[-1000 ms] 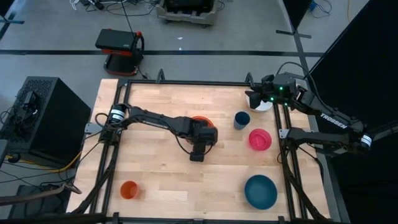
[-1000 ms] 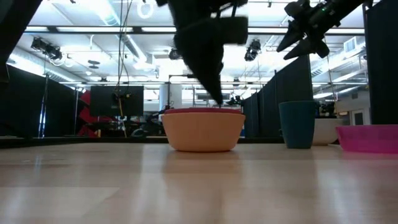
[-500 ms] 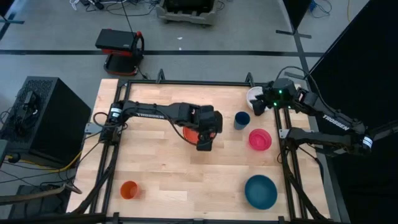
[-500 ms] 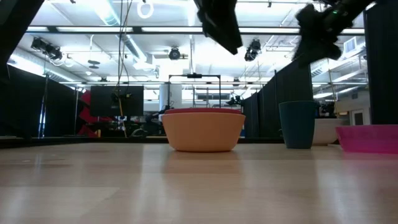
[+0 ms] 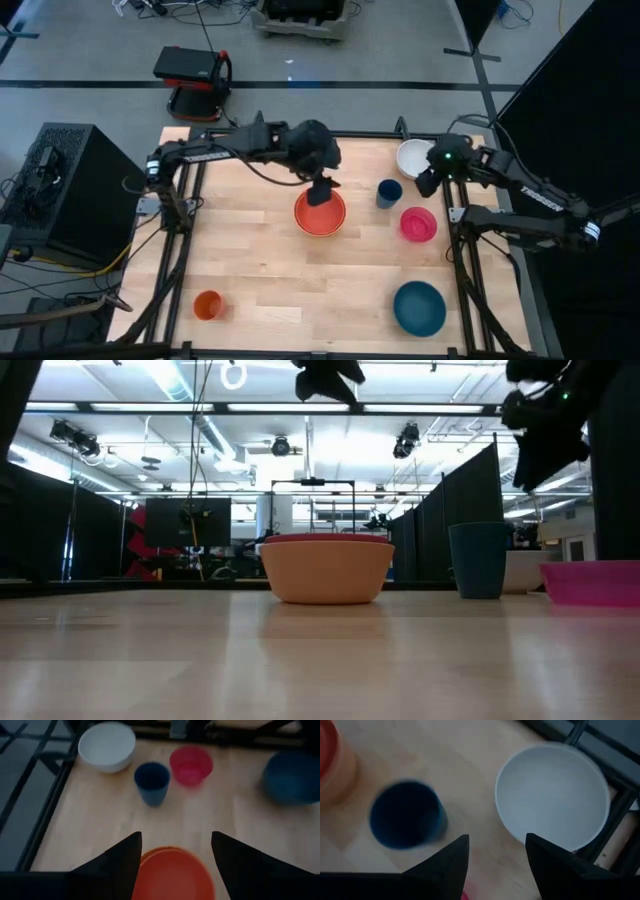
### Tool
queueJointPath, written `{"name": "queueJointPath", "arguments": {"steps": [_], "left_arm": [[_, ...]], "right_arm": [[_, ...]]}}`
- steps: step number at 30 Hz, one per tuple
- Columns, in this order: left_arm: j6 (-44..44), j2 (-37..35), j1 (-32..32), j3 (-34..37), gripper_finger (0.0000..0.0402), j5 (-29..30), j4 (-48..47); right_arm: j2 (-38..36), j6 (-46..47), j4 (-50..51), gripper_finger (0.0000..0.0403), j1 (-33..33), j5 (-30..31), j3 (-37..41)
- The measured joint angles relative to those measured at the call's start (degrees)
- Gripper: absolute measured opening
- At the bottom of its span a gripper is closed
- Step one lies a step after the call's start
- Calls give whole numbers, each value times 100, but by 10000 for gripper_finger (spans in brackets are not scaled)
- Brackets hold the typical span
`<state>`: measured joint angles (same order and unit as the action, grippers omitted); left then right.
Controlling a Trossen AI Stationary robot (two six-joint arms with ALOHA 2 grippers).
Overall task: Nest bowls inside each other
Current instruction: Stack the white bowl on top of the orange bowl
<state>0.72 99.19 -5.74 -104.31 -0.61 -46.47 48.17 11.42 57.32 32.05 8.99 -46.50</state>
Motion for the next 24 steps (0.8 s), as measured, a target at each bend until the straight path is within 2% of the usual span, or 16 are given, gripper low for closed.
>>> {"name": "queueJointPath", "arguments": {"steps": [6,14,24], "left_arm": [[262,-608,-238,613,235,-535,678],[719,-1396,-253,1568,234,-572,1244],[916,-1484,-250,1625,236,-569,1252]], "right_arm": [[242,-311,187,168,0,104,158],[1026,-939,204,182,50,232,190],[1689,-1205,86,195,315,264,189]]}}
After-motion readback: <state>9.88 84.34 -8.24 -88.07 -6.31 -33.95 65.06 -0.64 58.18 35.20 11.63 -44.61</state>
